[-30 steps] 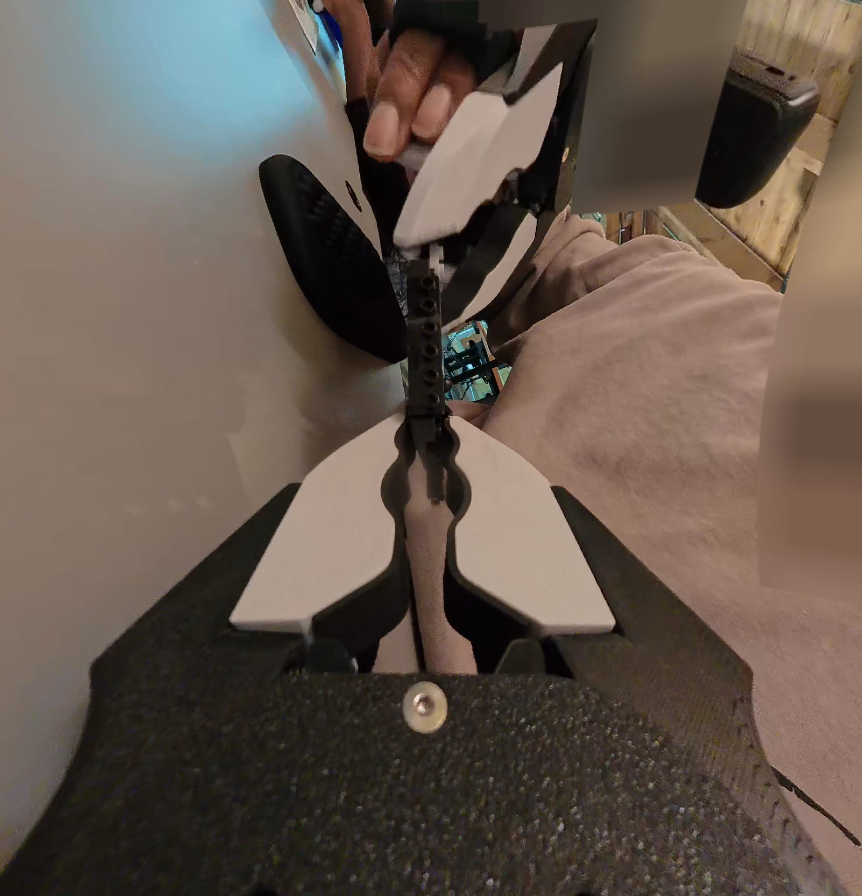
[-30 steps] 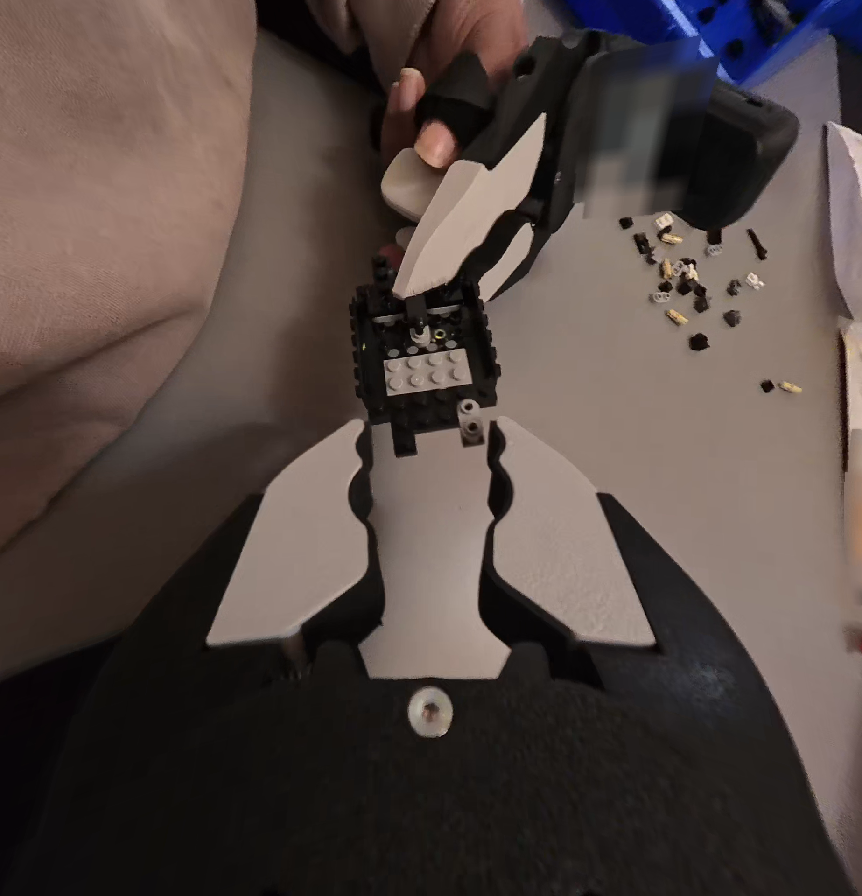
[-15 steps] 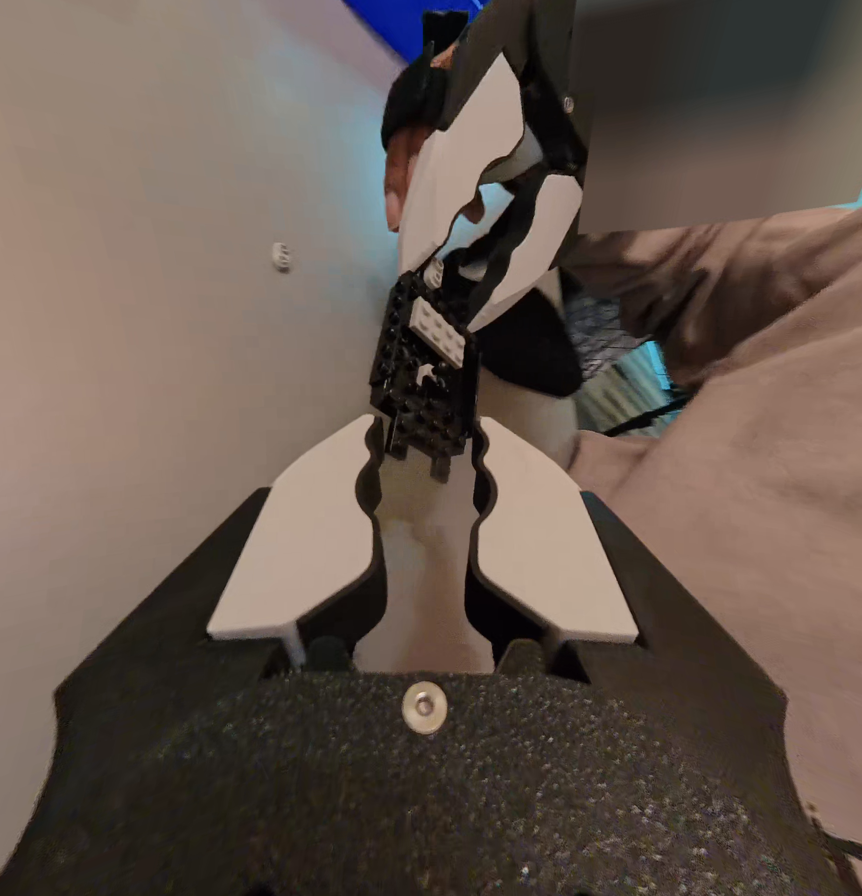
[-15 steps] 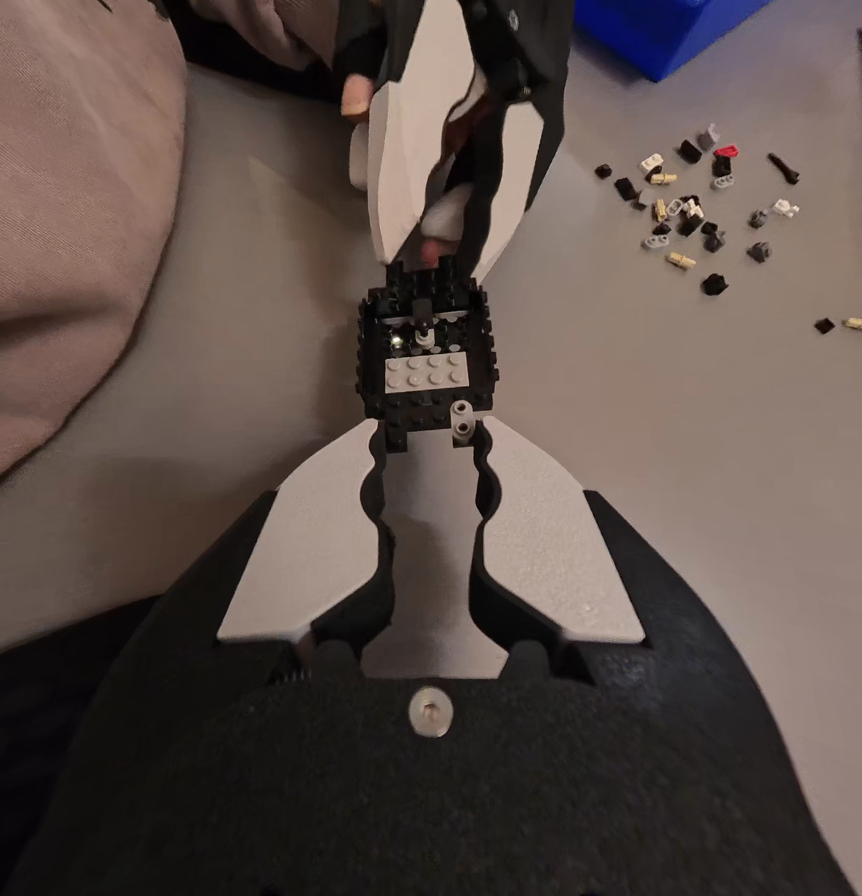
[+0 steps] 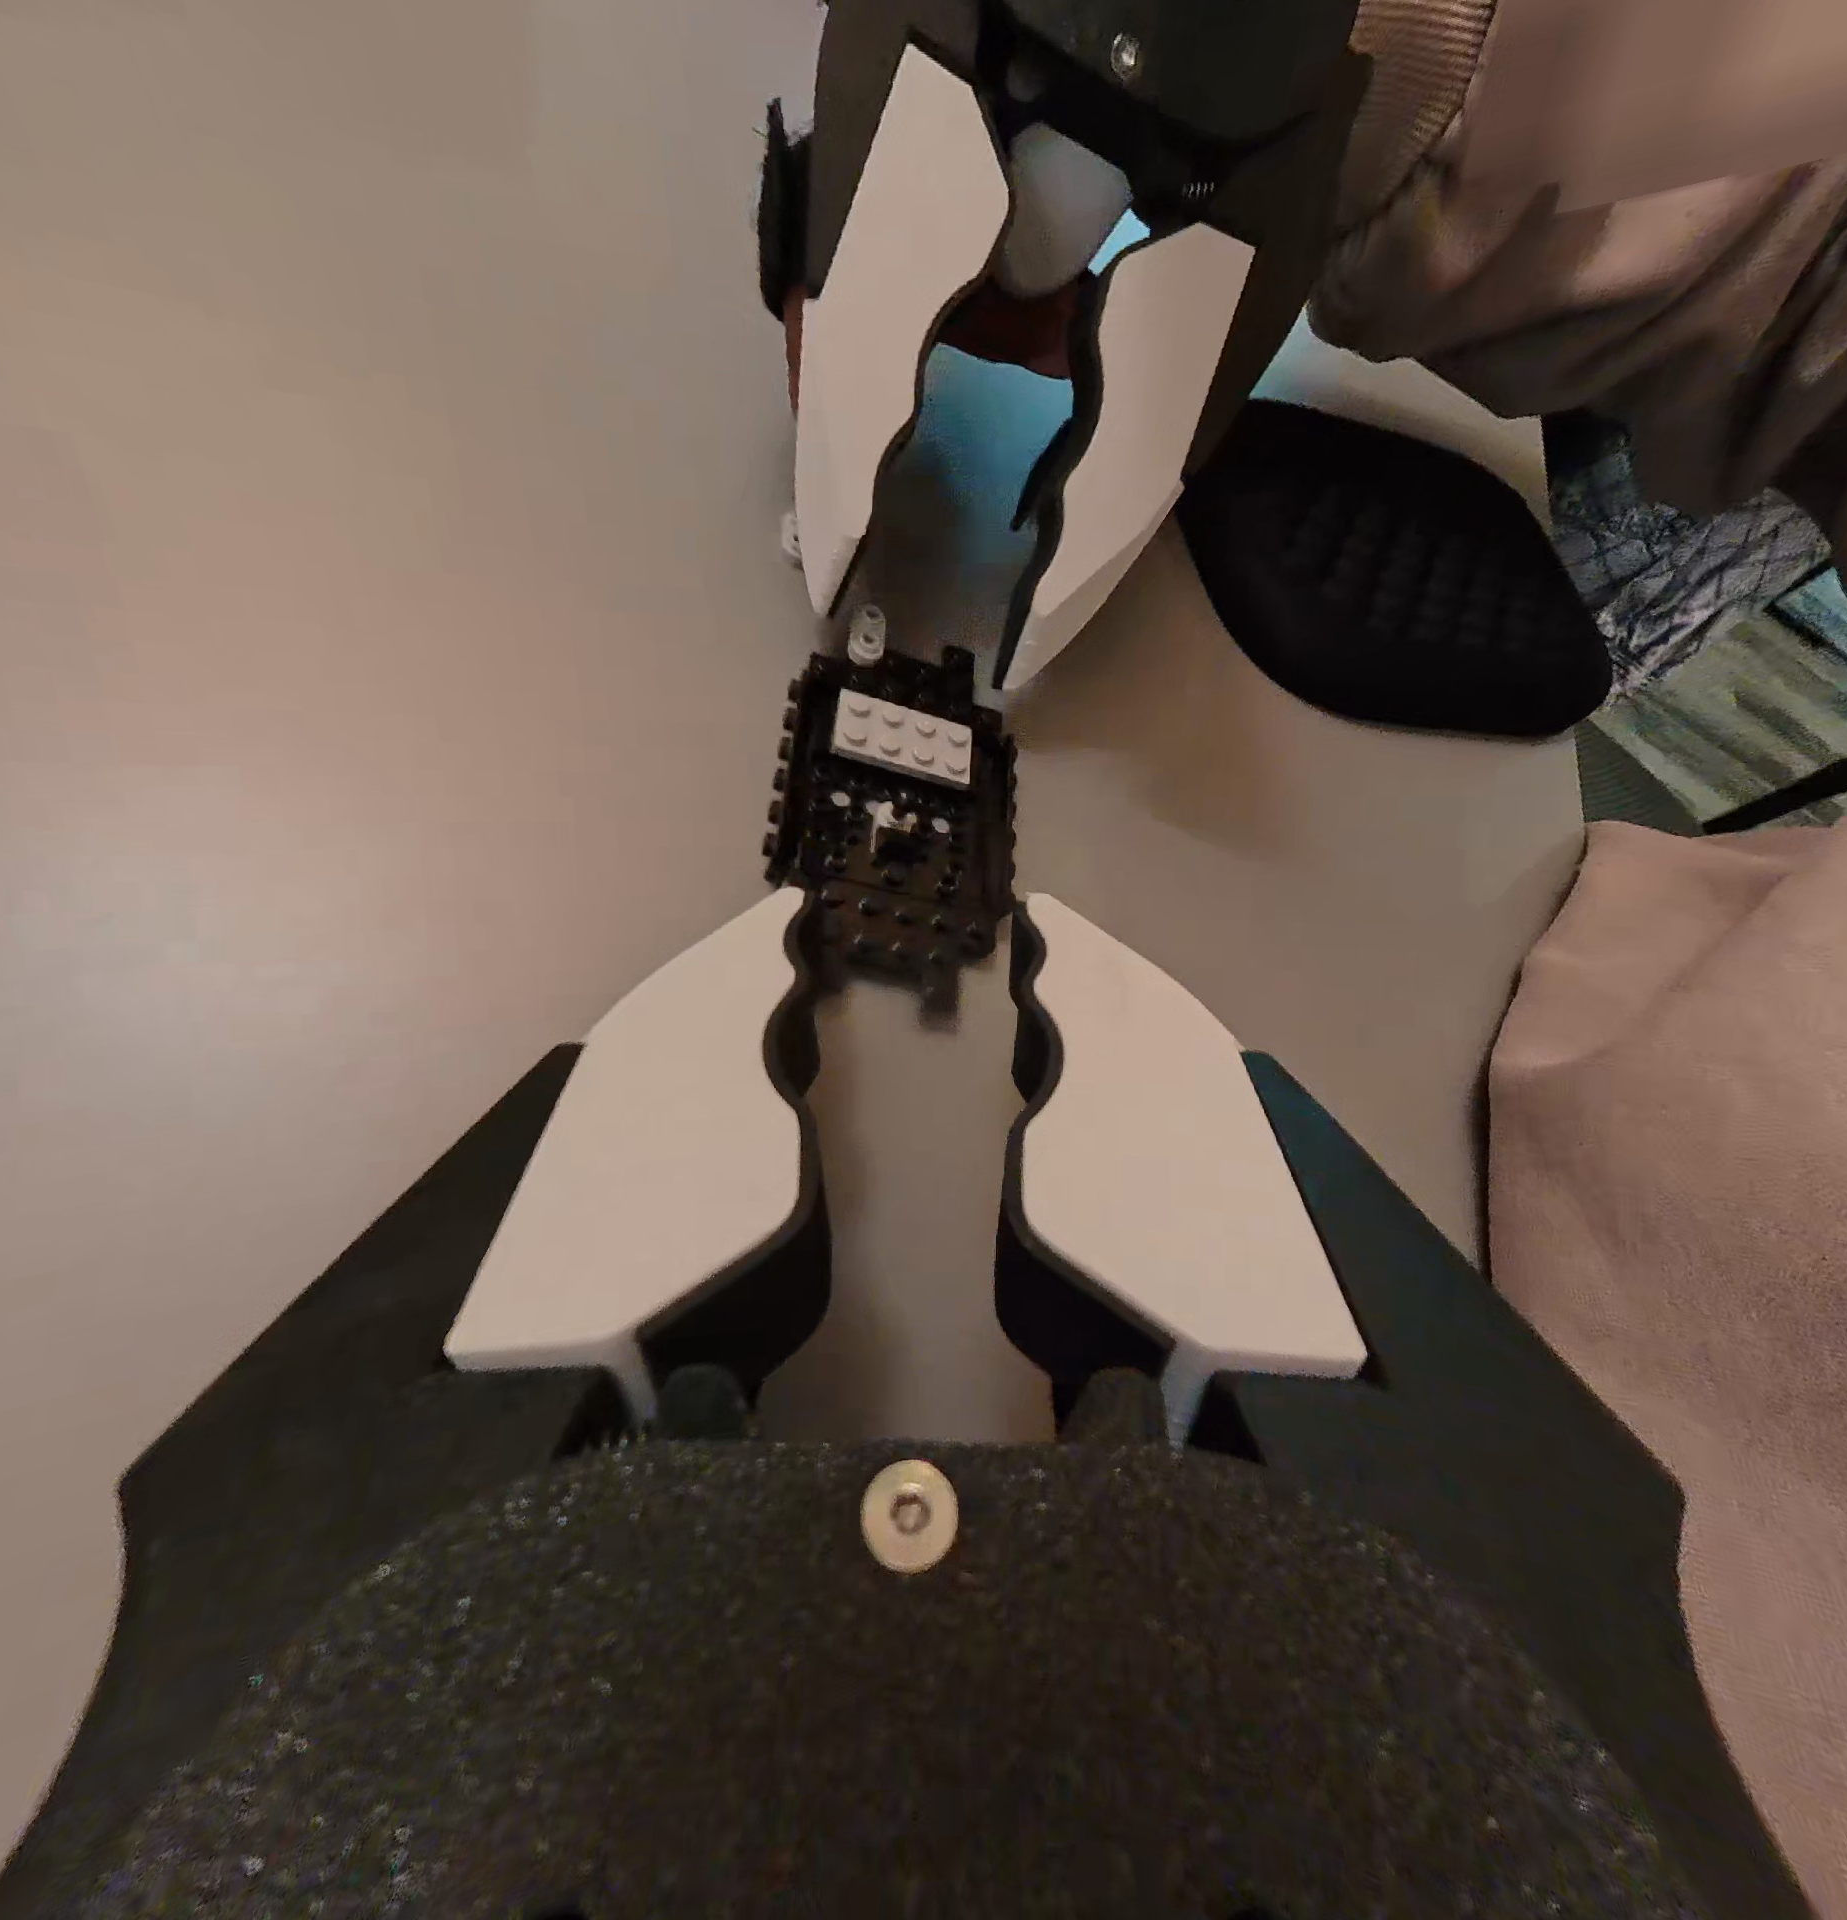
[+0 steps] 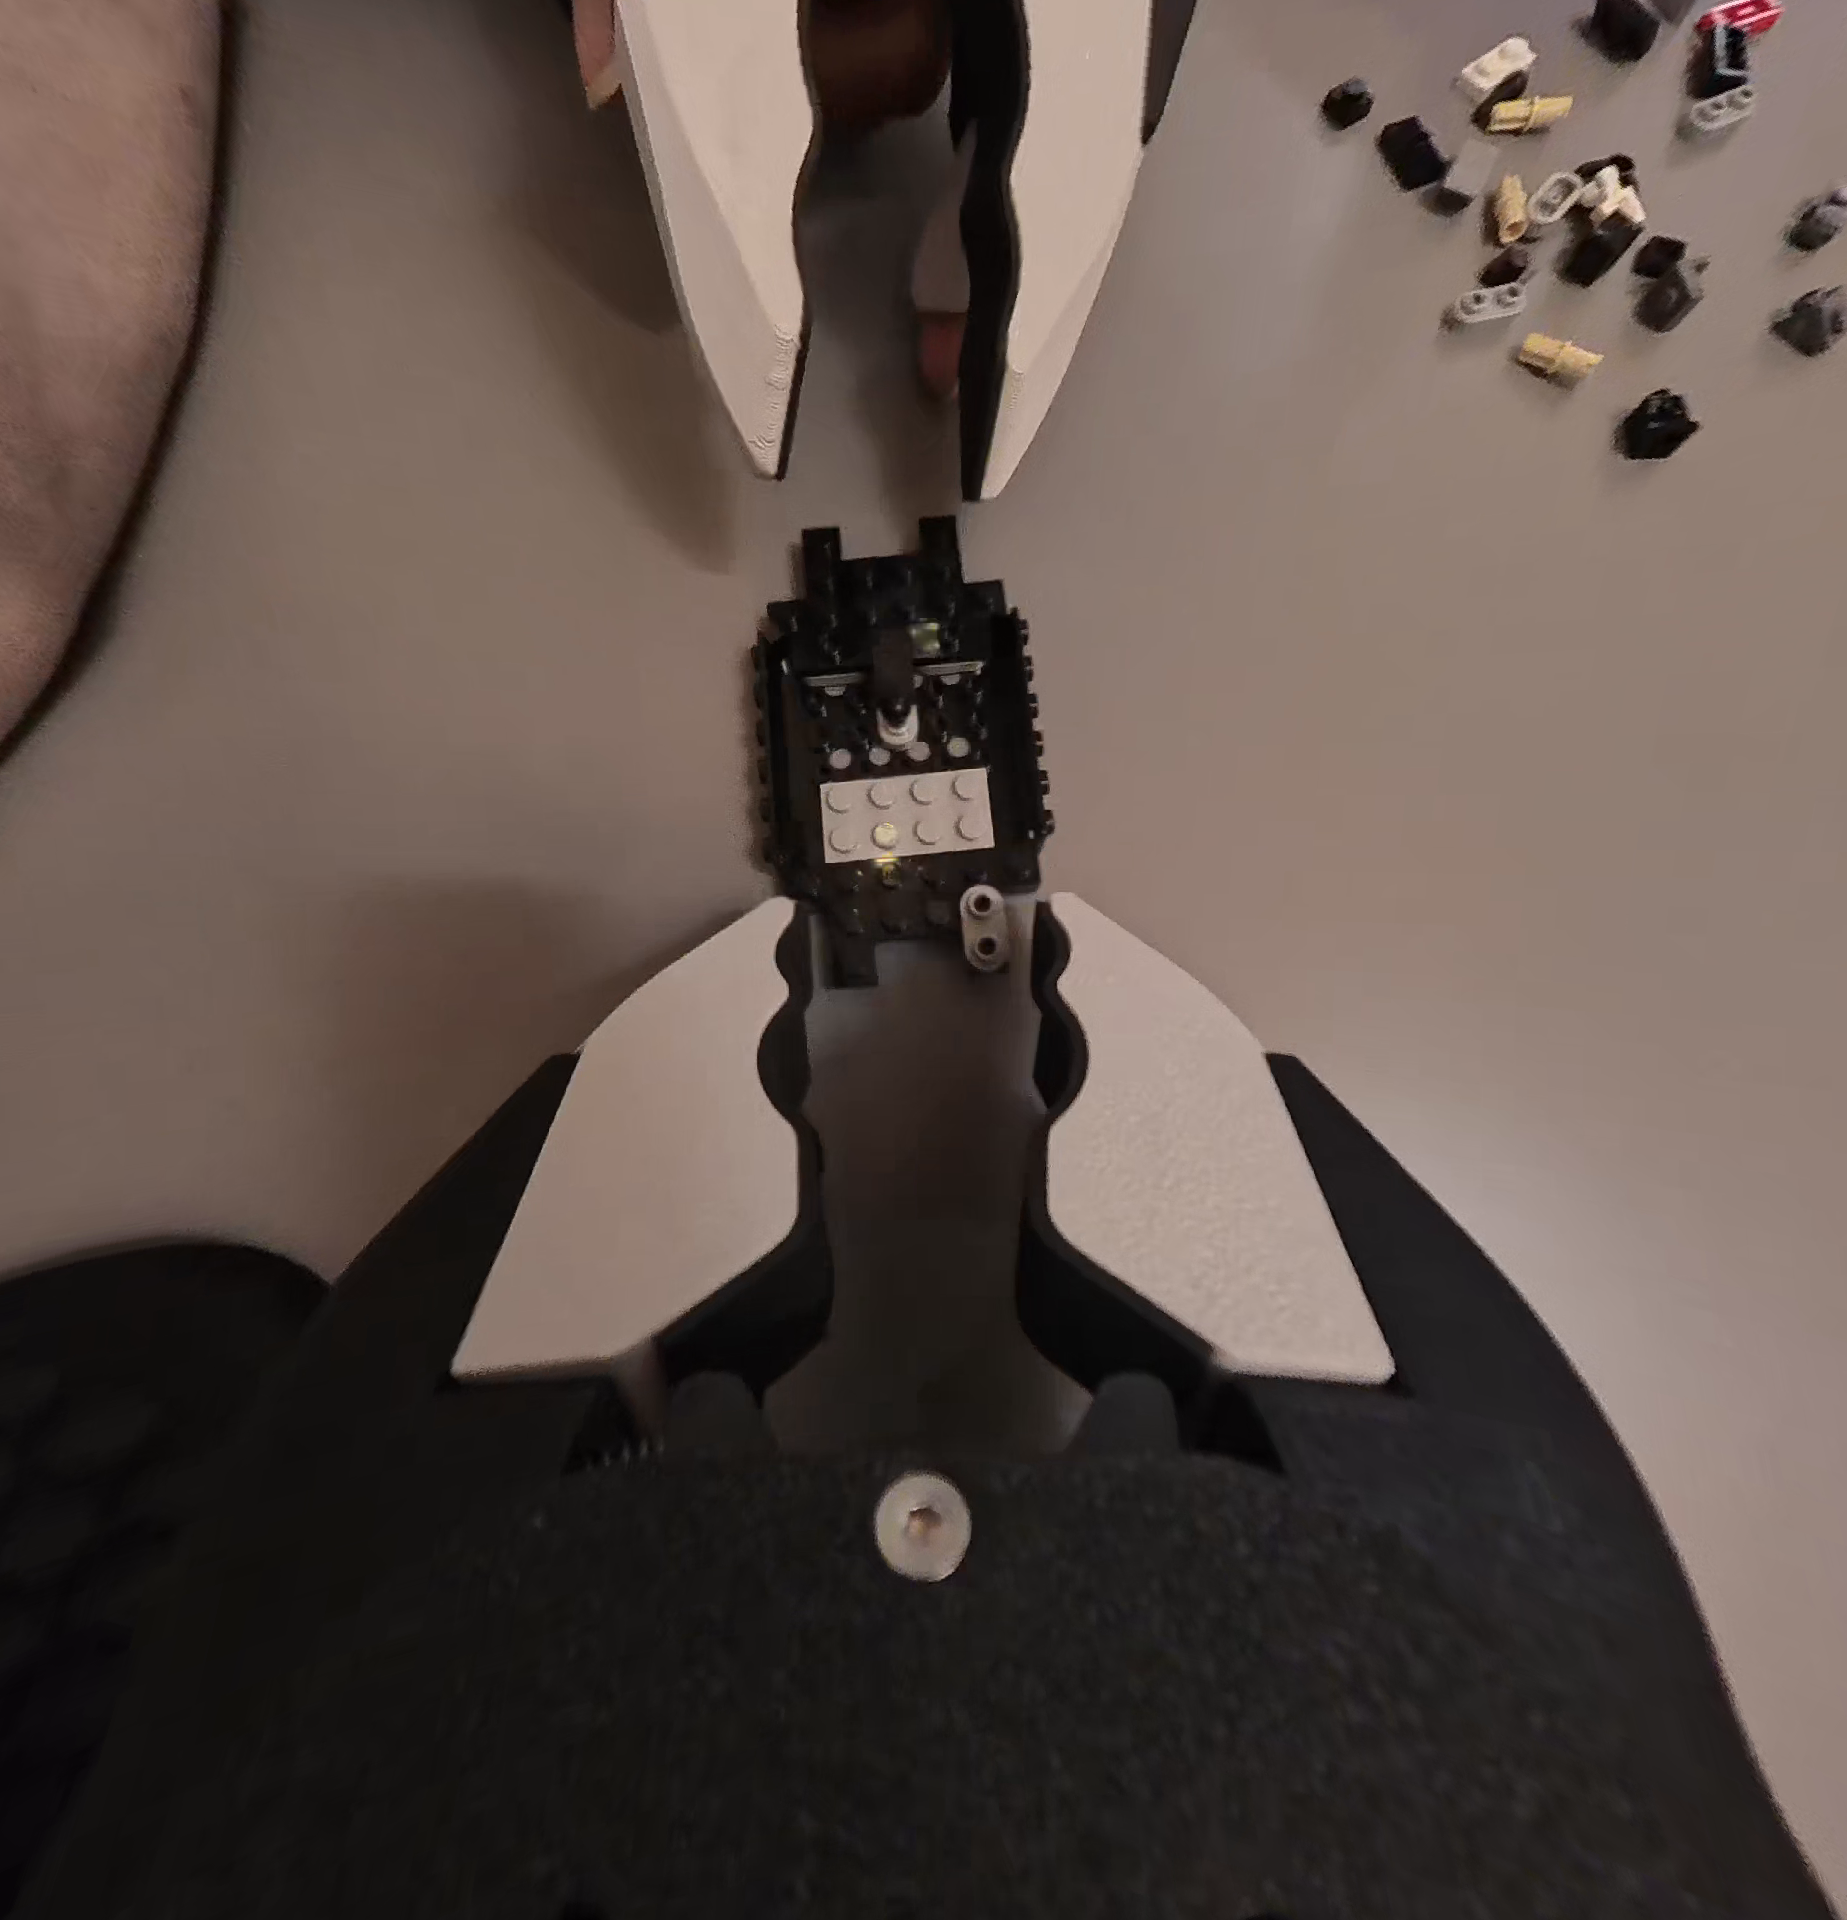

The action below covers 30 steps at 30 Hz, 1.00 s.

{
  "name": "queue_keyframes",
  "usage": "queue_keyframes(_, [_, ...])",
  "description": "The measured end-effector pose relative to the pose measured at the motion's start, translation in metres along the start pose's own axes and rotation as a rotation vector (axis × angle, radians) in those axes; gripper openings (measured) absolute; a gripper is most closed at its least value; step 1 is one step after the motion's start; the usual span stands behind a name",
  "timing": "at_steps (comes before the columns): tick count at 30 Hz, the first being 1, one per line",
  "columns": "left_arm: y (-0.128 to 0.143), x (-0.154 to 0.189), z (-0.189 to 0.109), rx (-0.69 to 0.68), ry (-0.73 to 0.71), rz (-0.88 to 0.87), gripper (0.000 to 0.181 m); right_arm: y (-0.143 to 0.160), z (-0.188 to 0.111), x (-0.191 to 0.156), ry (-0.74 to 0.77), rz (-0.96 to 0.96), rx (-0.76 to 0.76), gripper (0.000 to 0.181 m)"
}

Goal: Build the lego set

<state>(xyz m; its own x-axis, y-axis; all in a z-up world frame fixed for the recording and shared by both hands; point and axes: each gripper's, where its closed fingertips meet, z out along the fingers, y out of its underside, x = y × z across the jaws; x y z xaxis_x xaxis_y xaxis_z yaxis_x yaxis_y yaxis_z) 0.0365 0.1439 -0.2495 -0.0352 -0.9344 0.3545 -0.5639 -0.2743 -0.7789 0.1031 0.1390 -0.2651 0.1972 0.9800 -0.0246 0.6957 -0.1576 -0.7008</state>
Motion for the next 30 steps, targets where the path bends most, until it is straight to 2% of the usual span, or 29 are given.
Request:
queue_keyframes(3, [-0.009, -0.007, -0.005, 0.056, -0.036, 0.003, 0.032, -0.002, -0.015, 0.009, 0.035, 0.023, 0.02, 0.042])
queue_keyframes(7, [-0.02, -0.014, -0.013, 0.127, -0.078, -0.001, 0.027, 0.012, -0.031, 0.03, 0.118, 0.029, -0.038, 0.027])
queue_keyframes(13, [-0.026, -0.022, -0.019, 0.169, -0.121, 0.002, 0.025, 0.027, -0.021, 0.037, 0.097, 0.024, -0.126, 0.018])
queue_keyframes(21, [-0.018, -0.025, -0.014, 0.126, -0.133, 0.024, 0.026, 0.03, -0.015, 0.032, 0.06, 0.051, -0.152, 0.008])
queue_keyframes(25, [-0.018, -0.025, -0.013, 0.128, -0.121, 0.004, 0.026, 0.011, -0.02, 0.015, 0.034, 0.045, -0.083, 0.008])
queue_keyframes(30, [-0.016, -0.025, -0.011, 0.121, -0.117, 0.0, 0.026, -0.002, -0.011, -0.008, 0.02, 0.001, -0.103, 0.008])
